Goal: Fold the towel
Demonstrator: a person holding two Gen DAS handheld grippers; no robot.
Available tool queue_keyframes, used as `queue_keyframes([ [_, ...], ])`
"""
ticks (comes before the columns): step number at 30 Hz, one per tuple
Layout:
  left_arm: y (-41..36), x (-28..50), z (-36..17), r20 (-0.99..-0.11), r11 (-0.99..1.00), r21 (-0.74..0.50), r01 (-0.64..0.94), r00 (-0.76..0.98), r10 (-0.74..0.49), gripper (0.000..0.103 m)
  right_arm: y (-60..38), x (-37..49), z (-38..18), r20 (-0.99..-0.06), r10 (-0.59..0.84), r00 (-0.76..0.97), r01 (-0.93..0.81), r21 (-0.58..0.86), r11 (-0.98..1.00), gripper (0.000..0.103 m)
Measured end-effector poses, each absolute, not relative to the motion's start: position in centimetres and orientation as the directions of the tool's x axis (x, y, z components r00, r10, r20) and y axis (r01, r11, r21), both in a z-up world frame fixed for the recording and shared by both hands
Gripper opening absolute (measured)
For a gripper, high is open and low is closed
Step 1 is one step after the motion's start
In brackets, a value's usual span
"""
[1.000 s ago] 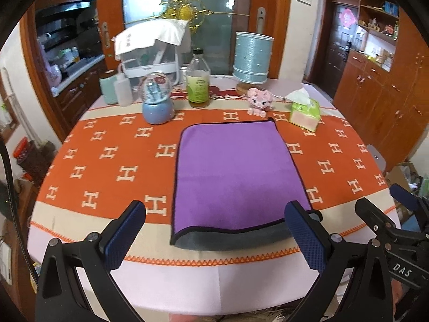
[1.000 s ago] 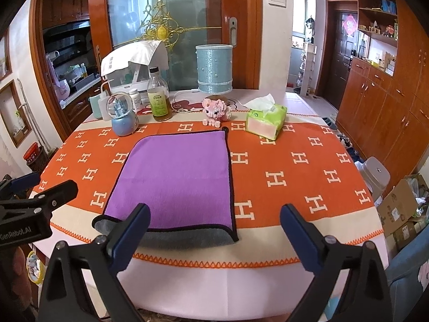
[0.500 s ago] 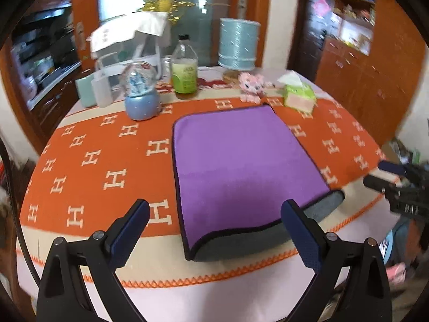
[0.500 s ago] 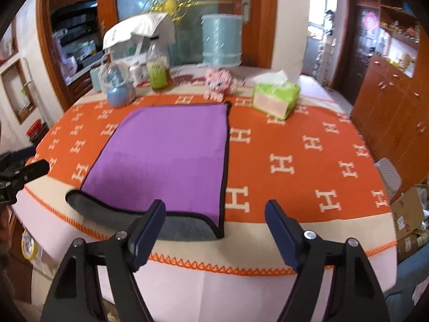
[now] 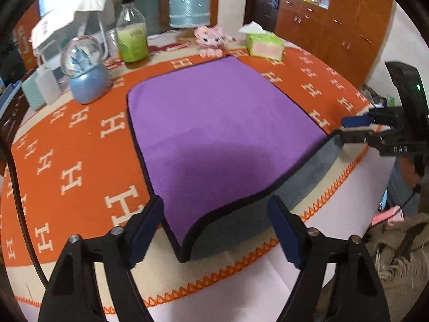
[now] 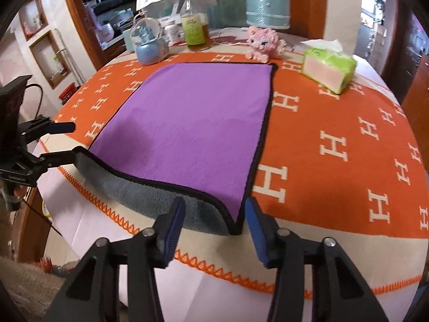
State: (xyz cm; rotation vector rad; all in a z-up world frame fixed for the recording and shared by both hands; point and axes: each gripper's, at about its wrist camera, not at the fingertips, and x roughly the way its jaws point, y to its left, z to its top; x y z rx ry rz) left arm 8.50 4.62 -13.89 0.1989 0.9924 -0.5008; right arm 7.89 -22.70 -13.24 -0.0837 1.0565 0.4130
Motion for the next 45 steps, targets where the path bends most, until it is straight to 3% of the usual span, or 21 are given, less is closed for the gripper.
queue_keyframes([
  [3,4.7,9.1,-14.8,-0.855,0.855,-0.097,0.51,0.397,-0.334,0.066,-22.5,8.3,-13.3,-0.86,0.305,0.408,-0.397,0.134,0.908,0.037],
  [9,5.4,9.7,-15.6,-0.866,0.833,-0.164,0.528,0.327,-0.378,0.063,-22.3,8.3,-13.6,-0.865,0.334,0.374,-0.451,0.145,0.881,0.03],
  [18,5.9,10.1,-17.2,-0.893,0.822,-0.207,0.53,0.241,-0.38,0.044,-22.4,8.3,-13.7,-0.871,0.342,0.351,-0.465,0.155,0.872,0.016],
  [23,6.3,10.0,-17.1,-0.892,0.822,-0.217,0.527,0.235,-0.386,0.038,-22.4,8.2,-13.7,-0.872,0.334,0.357,-0.463,0.146,0.874,0.012],
  [33,6.6,9.6,-16.8,-0.904,0.834,-0.189,0.518,0.24,-0.354,0.01,-22.3,8.0,-13.5,-0.874,0.318,0.367,-0.464,0.124,0.877,0.007],
  [45,6.2,9.3,-16.8,-0.905,0.838,-0.178,0.516,0.249,-0.346,0.01,-21.4,7.5,-13.5,-0.881,0.275,0.384,-0.49,0.058,0.87,0.007],
])
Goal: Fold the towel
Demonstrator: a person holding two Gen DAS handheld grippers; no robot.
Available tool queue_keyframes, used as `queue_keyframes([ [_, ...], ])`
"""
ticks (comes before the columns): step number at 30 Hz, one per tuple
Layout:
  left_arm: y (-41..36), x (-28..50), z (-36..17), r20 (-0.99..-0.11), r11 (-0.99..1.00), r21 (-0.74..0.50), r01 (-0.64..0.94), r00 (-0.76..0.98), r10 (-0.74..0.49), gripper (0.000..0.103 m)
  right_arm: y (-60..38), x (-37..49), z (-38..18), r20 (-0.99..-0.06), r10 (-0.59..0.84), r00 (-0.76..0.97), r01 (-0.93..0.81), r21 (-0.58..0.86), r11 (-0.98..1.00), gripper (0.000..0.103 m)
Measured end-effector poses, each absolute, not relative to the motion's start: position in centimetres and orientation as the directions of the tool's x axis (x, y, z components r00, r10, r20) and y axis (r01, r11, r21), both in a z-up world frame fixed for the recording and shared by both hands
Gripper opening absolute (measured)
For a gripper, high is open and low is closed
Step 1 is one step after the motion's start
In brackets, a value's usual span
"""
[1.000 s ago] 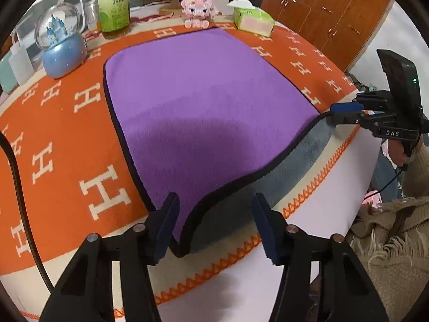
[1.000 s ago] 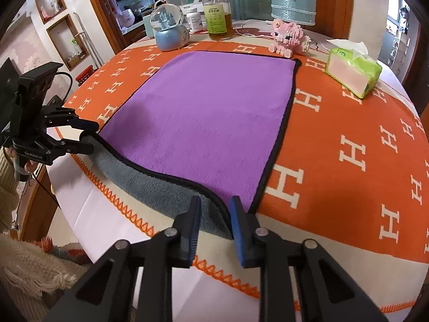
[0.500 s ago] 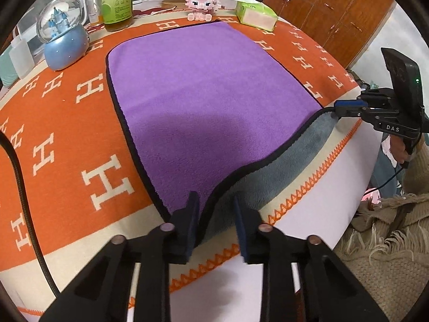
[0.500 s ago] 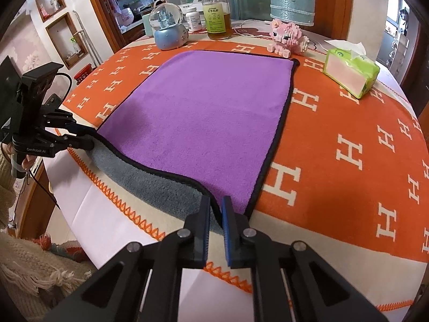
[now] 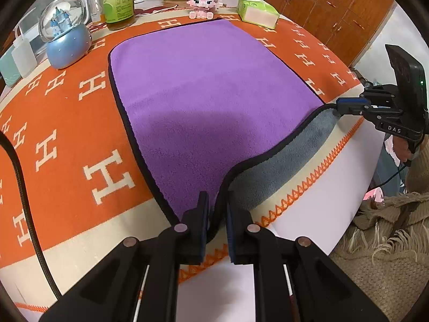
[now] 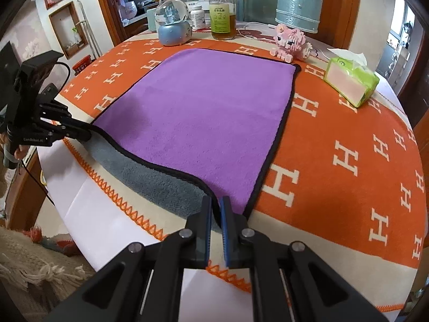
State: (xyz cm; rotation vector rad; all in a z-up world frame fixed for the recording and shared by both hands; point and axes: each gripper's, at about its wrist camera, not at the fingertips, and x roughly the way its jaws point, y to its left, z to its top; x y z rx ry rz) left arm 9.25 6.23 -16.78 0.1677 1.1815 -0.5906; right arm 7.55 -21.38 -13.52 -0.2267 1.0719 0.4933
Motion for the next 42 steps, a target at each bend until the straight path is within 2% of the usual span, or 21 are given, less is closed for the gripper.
queue_keyframes([
  [3,6.3,9.3,-16.8,-0.904,0.839,-0.182,0.512,0.249,-0.348,0.01,-21.2,7.5,-13.6,-0.884,0.284,0.37,-0.506,0.065,0.86,0.008],
  [7,6.2,9.3,-16.8,-0.905,0.842,-0.181,0.508,0.249,-0.344,0.01,-21.2,7.6,-13.8,-0.892,0.28,0.355,-0.513,0.064,0.856,0.018],
  [13,6.3,9.2,-16.7,-0.903,0.843,-0.183,0.506,0.253,-0.348,0.01,-20.9,7.8,-14.4,-0.903,0.262,0.34,-0.519,0.052,0.853,0.019],
  [15,6.3,9.2,-16.7,-0.902,0.844,-0.181,0.504,0.256,-0.347,0.01,-20.9,7.8,-14.4,-0.901,0.265,0.343,-0.52,0.052,0.852,0.019],
  [17,6.4,9.1,-16.7,-0.901,0.845,-0.179,0.503,0.261,-0.346,0.01,-20.8,7.7,-14.2,-0.899,0.269,0.344,-0.525,0.053,0.849,0.009],
  [22,6.7,9.5,-15.9,-0.891,0.86,-0.173,0.481,0.296,-0.345,0.007,-20.7,8.1,-13.1,-0.889,0.253,0.381,-0.51,0.026,0.86,0.006],
  [32,6.8,12.0,-13.6,-0.875,0.897,-0.134,0.422,0.374,-0.307,0.006,-20.9,10.8,-10.9,-0.851,0.237,0.469,-0.434,0.012,0.901,0.005],
  [42,6.3,18.6,-9.9,-0.844,0.932,-0.062,0.356,0.48,-0.239,0.006,-21.0,16.5,-8.3,-0.808,0.193,0.557,-0.334,-0.005,0.942,0.005],
])
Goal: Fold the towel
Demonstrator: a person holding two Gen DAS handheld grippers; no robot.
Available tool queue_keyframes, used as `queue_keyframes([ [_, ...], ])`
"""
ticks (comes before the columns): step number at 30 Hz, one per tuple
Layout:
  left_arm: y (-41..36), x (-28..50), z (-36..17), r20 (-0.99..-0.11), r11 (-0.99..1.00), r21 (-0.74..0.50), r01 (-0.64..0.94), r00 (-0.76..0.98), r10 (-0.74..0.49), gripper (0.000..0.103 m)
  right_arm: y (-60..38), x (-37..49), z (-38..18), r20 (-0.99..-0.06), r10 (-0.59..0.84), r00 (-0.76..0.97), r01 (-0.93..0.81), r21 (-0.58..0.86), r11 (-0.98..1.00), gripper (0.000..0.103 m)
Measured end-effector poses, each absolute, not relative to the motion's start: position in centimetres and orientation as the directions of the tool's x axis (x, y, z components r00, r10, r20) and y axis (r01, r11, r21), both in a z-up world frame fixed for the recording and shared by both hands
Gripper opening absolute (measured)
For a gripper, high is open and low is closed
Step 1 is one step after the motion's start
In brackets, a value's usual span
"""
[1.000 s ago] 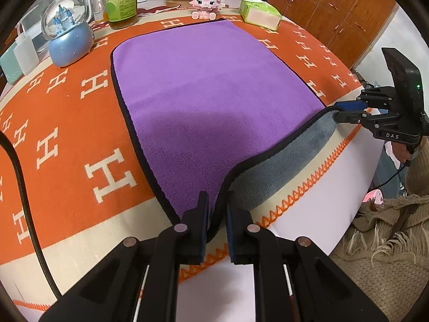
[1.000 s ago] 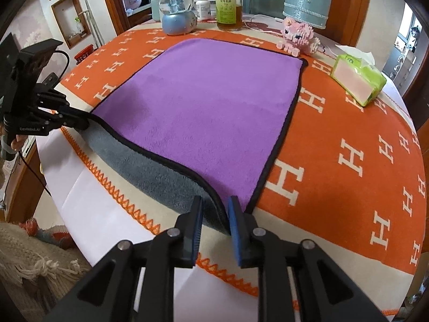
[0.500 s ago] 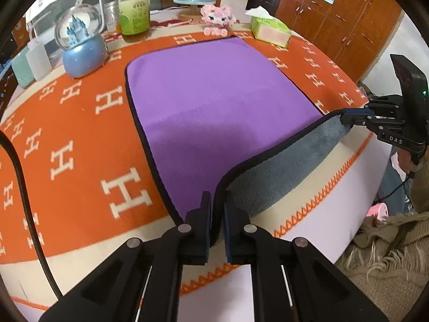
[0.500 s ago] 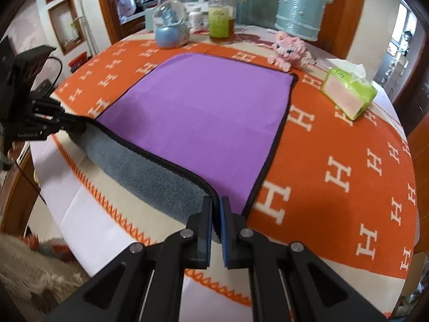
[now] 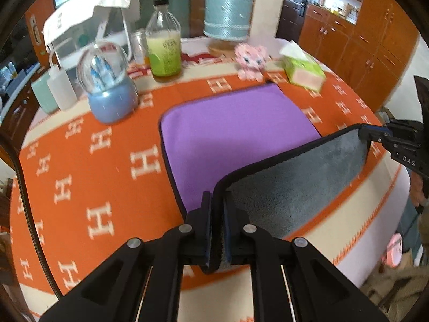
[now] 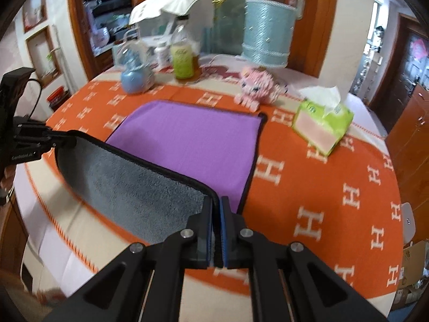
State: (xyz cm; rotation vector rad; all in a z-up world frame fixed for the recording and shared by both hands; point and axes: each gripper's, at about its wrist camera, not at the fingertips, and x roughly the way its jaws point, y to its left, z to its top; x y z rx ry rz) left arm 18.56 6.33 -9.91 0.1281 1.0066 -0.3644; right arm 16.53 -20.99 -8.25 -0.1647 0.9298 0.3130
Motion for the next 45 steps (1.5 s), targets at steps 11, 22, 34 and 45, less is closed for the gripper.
queue_keyframes([
  [11,6.4,27.9,-7.8,-0.799,0.975,0.007,0.222,0.587,-0.128,0.006,-20.0,24.9,-6.0,-0.748,0.119,0.653,-0.215,-0.033,0.976,0.005],
  [22,5.8,34.6,-13.2,-0.83,0.993,0.042,0.11,0.557,-0.027,0.006,-18.4,32.4,-11.1,-0.791,0.053,0.609,-0.154,-0.052,0.987,0.005],
  [34,5.6,36.4,-15.6,-0.85,0.999,0.008,-0.034,0.526,0.025,0.084,-18.9,34.8,-13.4,-0.837,-0.07,0.543,-0.035,-0.106,0.994,0.023],
  [45,3.0,30.7,-7.0,-0.784,0.998,-0.036,0.058,0.618,-0.064,0.102,-19.5,28.6,-5.4,-0.801,0.069,0.594,-0.028,0.065,0.997,0.054],
])
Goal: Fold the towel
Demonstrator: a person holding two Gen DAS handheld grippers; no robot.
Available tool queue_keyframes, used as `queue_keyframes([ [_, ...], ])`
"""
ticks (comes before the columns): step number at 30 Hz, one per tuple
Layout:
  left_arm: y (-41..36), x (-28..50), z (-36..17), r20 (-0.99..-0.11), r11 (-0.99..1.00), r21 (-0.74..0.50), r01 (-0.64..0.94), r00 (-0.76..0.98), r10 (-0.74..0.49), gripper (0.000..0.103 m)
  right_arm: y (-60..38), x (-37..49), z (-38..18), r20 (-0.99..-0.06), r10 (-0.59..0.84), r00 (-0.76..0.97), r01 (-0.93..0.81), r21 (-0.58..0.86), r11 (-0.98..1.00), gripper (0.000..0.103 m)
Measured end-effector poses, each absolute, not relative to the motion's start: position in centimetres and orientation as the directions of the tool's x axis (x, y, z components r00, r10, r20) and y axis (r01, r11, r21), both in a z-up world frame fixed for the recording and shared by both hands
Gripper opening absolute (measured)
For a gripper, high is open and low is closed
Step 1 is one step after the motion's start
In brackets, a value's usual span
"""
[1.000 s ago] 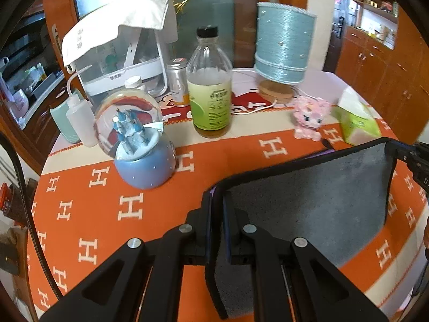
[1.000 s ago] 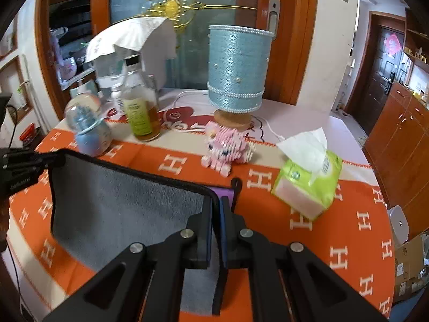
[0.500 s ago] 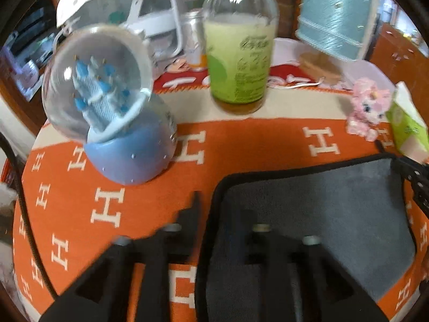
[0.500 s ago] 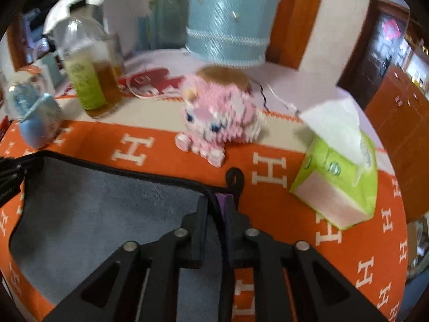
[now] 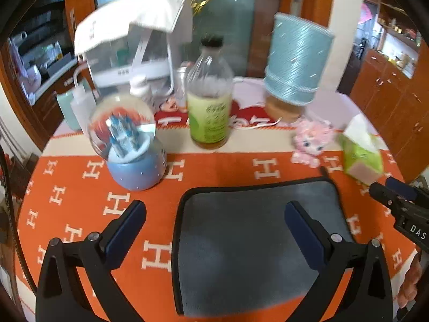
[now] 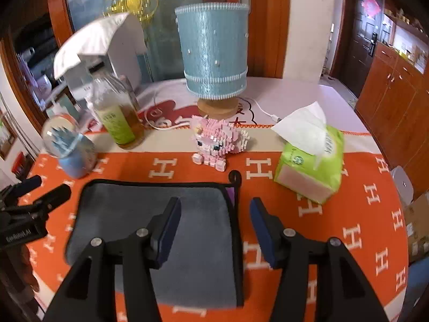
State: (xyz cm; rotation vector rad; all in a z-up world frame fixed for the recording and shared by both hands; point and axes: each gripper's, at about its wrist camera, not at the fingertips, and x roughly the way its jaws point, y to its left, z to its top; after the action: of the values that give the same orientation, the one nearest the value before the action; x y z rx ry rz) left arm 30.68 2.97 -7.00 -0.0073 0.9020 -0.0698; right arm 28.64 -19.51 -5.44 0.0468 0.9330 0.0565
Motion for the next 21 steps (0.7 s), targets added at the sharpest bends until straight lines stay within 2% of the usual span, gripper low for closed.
queue_keyframes([
  [3,2.3,28.2,-4.4,-0.753,0.996,-0.033,0.084,0.653,-0.08,0.102,-19.2,26.7,-3.6,-0.789,0.061,0.612,-0.015,0.066,0.998,0.055],
  [8,1.5,23.6,-0.1,-0.713,0.988,-0.074,0.136,0.686,-0.148,0.102,-19.2,23.1,-1.4,-0.773,0.11,0.625,-0.03,0.117,0.993,0.077],
  [10,1.1,21.6,1.3,-0.694,0.985,-0.069,0.156,0.702,-0.16,0.102,-18.9,21.7,-0.6,-0.758,0.11,0.643,-0.042,0.108,0.993,0.079],
  [12,0.4,19.7,2.3,-0.687,0.982,-0.058,0.181,0.706,-0.171,0.103,-18.6,20.0,0.2,-0.746,0.114,0.656,-0.06,0.1,0.993,0.086],
  [14,-0.2,18.1,3.0,-0.687,0.976,-0.062,0.207,0.701,-0.193,0.103,-18.6,18.1,1.0,-0.732,0.128,0.669,-0.07,0.11,0.991,0.102],
  [17,-0.9,15.6,3.6,-0.696,0.967,-0.077,0.244,0.681,-0.228,0.103,-18.8,15.8,1.8,-0.721,0.126,0.681,-0.058,0.119,0.991,0.103],
  [21,-1.0,12.9,3.9,-0.677,0.981,-0.041,0.189,0.717,-0.166,0.103,-18.8,13.0,2.4,-0.706,0.092,0.702,-0.037,0.093,0.995,0.103],
])
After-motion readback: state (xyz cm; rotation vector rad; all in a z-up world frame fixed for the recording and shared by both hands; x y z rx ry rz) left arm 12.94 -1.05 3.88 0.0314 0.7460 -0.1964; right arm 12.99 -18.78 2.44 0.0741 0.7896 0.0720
